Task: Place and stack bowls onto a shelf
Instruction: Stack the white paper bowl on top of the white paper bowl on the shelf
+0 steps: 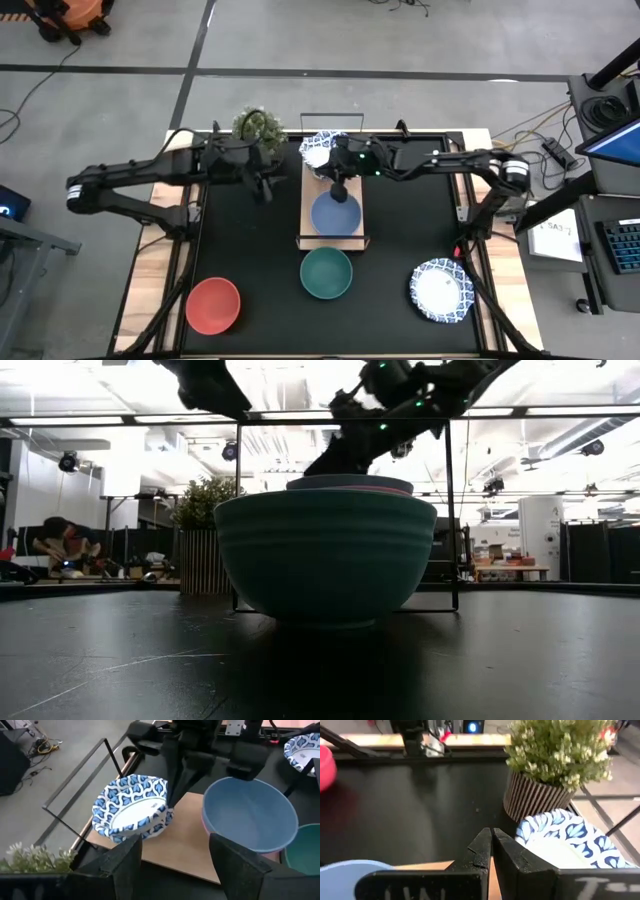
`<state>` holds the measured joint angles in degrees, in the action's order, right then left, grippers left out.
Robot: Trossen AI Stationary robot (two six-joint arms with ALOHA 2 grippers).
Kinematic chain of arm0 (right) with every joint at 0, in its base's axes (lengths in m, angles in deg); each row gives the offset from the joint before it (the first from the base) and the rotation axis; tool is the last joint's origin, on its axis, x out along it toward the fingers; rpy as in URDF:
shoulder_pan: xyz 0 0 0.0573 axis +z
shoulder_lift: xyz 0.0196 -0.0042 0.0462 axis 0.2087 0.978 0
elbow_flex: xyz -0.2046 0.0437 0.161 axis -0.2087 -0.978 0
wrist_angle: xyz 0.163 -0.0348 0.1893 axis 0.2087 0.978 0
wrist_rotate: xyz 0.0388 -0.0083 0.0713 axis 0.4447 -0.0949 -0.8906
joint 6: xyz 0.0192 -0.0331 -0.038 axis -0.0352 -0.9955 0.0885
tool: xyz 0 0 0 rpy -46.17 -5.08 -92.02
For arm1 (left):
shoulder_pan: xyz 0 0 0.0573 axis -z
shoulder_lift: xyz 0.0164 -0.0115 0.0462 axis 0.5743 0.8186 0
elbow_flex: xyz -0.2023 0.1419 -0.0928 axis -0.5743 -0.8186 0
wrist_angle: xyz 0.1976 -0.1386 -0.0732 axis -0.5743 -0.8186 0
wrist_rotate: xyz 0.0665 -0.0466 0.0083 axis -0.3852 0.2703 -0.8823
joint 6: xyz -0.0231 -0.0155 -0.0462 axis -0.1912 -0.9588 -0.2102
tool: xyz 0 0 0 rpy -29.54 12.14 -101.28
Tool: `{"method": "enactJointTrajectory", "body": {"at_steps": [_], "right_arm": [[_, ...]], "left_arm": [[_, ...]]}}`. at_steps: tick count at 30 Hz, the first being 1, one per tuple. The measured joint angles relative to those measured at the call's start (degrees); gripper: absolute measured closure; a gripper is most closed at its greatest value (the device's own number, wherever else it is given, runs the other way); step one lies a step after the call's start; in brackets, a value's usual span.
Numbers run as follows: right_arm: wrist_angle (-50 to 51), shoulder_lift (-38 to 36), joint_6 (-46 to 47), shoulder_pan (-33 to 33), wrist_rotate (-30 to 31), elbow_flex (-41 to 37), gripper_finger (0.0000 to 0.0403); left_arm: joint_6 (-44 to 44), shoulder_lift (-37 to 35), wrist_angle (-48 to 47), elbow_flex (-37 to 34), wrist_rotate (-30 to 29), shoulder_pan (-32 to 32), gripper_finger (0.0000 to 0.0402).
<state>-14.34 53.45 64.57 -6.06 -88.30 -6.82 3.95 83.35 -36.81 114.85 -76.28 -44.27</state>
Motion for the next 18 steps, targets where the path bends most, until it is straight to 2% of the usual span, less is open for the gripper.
{"method": "enactJointTrajectory", "body": {"at_steps": [8, 13, 18], "right_arm": [[3.79, 4.45, 1.73, -2.30, 0.03, 3.63, 0.0394], [7.15, 4.74, 2.64, -3.15, 0.09, 3.53, 0.0394], [5.89, 4.33, 2.66, -3.02, 0.00, 3.48, 0.0394]], "left_arm": [[-1.15, -1.75, 1.94, -3.28, -0.12, 0.66, 0.0187], [-1.13, -1.15, 2.25, -3.38, -0.12, 0.68, 0.0187], [-1.13, -0.43, 2.36, -3.38, -0.12, 0.68, 0.0187]]}}
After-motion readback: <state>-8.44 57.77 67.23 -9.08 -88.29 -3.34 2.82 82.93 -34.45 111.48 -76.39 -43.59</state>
